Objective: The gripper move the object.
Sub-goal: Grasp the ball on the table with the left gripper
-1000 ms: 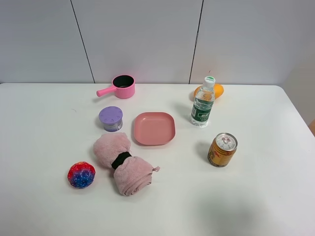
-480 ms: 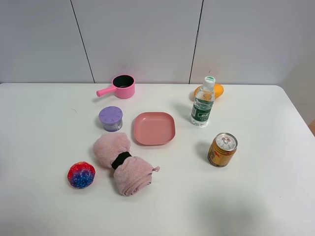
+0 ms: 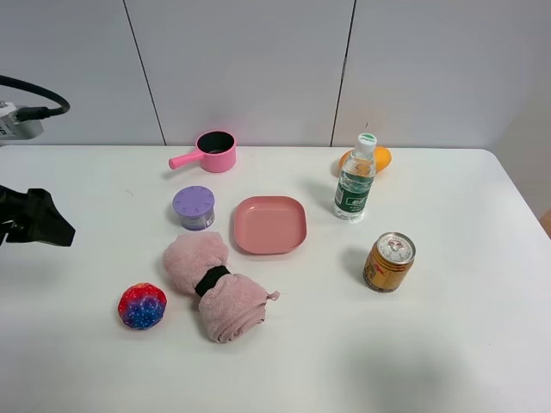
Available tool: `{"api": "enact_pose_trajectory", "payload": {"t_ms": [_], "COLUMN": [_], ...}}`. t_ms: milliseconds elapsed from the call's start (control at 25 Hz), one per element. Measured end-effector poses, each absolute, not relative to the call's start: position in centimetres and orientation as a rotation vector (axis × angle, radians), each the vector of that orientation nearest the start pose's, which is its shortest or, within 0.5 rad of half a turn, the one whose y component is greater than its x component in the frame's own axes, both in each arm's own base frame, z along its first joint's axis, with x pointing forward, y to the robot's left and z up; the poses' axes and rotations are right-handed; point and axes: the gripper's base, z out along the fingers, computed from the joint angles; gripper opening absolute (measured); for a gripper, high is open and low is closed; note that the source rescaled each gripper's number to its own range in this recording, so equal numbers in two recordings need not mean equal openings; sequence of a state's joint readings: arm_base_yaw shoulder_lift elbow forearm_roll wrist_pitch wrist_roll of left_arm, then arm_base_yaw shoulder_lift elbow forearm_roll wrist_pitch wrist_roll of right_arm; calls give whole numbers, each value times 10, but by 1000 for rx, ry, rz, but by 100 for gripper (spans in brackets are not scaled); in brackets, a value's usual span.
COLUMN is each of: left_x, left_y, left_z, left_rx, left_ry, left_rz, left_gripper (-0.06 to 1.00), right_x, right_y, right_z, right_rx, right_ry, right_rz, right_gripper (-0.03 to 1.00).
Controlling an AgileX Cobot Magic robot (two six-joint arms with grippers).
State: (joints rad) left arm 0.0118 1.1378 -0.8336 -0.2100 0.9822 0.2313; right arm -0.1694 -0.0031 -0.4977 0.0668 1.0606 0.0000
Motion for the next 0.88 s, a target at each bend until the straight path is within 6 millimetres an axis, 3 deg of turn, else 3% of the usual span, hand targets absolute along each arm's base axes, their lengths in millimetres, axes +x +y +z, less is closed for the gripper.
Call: {"api": "enact_pose_trajectory", "payload": {"t_ms": [200,480,680,880], "left_x": [206,200,197,207], "left_y": [-23,-73,-95,-105], "left_z": [270,269,265,246], "left_rx": [302,623,731,792], "left_ry": [2777,2699,2659,2667], "left_rz": [-217,-170,-73,-23], "left_gripper": [100,100,100,100], "right_x": [-4,-4,-4,-4], "right_y": [6,6,6,6], "right_z": [277,277,277,277], "right_rx": [170,170,170,170], "right_ry": [2035,2035,2035,2035], "right_rz": [-26,-26,-26,-26], "right_gripper": [100,100,100,100]}}
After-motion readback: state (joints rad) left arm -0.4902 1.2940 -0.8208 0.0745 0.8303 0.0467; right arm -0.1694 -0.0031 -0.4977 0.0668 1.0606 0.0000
